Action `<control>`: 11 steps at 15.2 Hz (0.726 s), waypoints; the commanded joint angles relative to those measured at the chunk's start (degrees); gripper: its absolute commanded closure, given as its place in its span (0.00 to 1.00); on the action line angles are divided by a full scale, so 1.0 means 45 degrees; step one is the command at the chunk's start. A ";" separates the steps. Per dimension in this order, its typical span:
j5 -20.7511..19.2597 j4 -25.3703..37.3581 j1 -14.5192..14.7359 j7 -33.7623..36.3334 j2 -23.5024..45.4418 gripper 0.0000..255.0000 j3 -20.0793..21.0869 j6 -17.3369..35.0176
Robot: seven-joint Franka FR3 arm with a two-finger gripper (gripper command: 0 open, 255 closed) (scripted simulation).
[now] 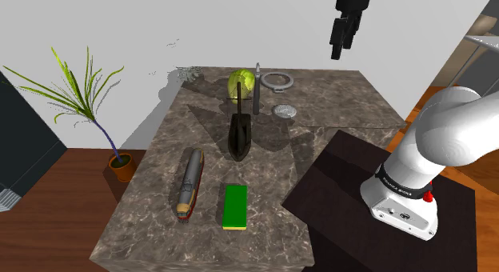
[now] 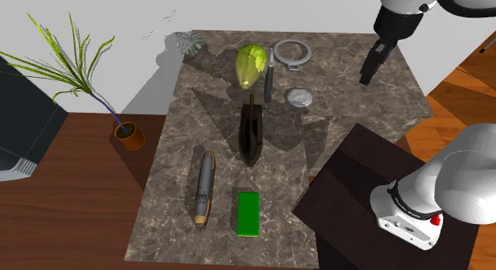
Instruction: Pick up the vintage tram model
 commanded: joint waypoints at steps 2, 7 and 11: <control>0.0213 -0.0282 0.0044 0.0435 -0.0042 0.00 0.0234 0.0248; 0.1308 -0.1430 0.0323 0.2581 0.0089 0.00 0.1458 0.1629; 0.2158 -0.2007 0.0586 0.4264 0.0640 0.00 0.2483 0.2908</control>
